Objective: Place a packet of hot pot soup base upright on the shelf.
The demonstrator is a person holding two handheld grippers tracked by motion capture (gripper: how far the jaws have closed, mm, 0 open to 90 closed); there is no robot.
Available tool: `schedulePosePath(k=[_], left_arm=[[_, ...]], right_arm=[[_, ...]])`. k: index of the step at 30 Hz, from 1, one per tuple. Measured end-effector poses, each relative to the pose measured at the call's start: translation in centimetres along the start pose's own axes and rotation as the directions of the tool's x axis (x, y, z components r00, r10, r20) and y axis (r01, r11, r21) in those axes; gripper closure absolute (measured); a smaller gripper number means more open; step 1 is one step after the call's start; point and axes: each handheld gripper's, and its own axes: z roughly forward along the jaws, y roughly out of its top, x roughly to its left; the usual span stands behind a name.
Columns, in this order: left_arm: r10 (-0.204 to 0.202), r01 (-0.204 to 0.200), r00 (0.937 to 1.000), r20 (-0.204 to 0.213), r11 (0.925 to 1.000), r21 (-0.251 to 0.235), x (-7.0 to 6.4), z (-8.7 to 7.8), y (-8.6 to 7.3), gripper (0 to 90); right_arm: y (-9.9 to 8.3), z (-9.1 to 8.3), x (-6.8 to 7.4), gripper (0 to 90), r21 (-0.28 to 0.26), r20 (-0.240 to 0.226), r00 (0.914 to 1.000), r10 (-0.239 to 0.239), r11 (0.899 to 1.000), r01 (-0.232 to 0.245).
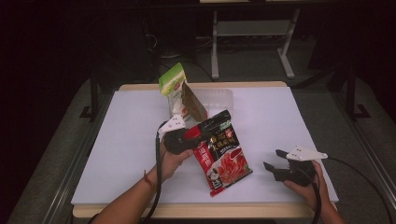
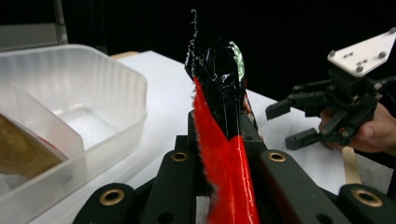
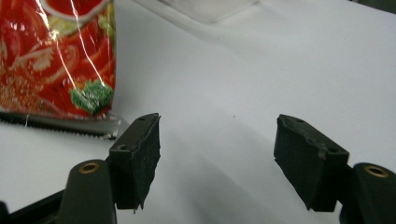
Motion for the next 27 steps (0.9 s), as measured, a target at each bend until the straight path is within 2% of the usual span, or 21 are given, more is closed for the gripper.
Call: schedulePosePath(k=[8,15,19,27], left_arm=[[-0.002,0.001,0.9995,-0.03,0.9996,-0.027,0.5,-1.3,0.4,80.7],[0.024,-0.026,0.9981,-0.057,0.9986,-0.046,-0.1,-2.0,1.3,81.4],[0.032,-0.038,0.9946,-0.098,0.9973,-0.063,-0.3,-2.5,1.6,82.2],[0.044,-0.055,0.9906,-0.129,0.995,-0.084,-0.3,-3.3,2.5,82.5]], right_arm=[[0.1,0.4,0.1,29.8,0.01,0.004,1.0,-0.003,1.0,0.003],[-0.1,0.4,0.2,29.9,0.025,0.006,0.9998,-0.018,1.0,0.018],[-0.1,0.4,0.2,30.0,0.017,0.005,0.9999,-0.014,1.0,0.014],[-0.1,0.5,0.4,29.6,0.027,-0.003,0.9999,-0.015,1.0,0.015]])
